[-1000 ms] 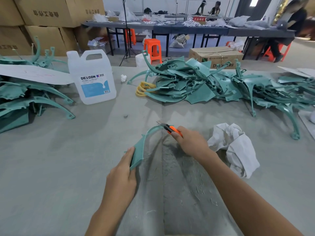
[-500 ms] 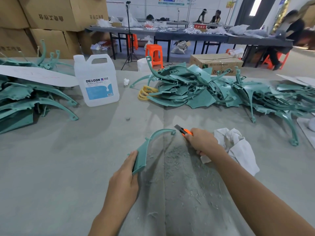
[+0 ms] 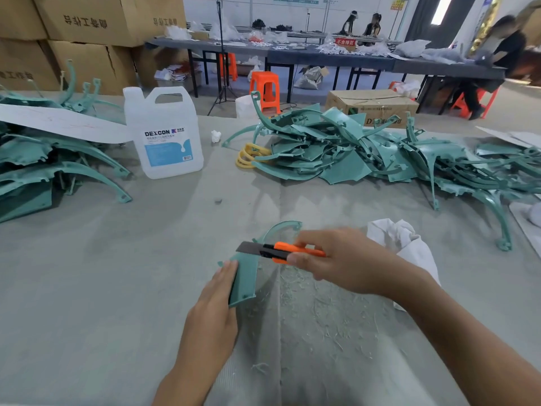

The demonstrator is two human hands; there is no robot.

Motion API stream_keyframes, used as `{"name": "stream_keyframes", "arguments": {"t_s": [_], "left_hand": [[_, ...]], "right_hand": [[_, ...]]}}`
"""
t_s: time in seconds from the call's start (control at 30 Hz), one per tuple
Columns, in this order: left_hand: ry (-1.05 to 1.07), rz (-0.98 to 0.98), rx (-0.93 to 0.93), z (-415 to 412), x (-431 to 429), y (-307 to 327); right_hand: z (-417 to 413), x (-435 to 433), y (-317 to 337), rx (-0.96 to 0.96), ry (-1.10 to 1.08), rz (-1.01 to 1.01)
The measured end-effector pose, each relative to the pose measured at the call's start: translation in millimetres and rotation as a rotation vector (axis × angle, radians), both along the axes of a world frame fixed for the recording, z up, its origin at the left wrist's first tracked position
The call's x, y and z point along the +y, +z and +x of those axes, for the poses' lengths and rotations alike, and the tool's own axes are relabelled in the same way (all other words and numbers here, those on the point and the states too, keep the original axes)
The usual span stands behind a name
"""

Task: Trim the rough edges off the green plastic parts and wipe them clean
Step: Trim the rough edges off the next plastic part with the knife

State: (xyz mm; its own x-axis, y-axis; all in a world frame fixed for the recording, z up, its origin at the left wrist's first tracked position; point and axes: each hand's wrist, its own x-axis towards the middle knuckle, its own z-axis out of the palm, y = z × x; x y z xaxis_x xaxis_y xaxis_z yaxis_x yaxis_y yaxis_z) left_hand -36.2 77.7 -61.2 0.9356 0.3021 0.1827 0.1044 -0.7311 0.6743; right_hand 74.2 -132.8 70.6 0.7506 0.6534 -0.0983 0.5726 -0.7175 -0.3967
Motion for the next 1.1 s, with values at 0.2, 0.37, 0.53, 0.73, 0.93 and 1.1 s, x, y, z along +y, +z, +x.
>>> {"name": "stream_keyframes", "arguments": {"t_s": [0.2,0.37,0.53,0.73,0.93,1.1], "left_hand": [[-0.004,-0.001,0.002,0,0,4],[-0.001,0.014,0.013,-1,-2,3],[-0.032,0.044,0.005,-2,-1,2],[-0.011,0.01,-0.003,0,-1,3],[-0.038,-0.022,-0.017,-3,1,4],[0.038,-0.072,-0.001,0,13,17]], "right_hand": [[-13,-6,-12,0.032,0.058,-0.074],[12,-5,-24,-0.183,-0.03,-0.125],[62,-7,-44,-0.19,-0.168,-0.123],[104,-12,-72,-0.065,-0.325,-0.115],[121,-18,-92,-0.093,-0.448,-0.253],[112,-22,-102,-0.055,-0.492,-0.177]]}}
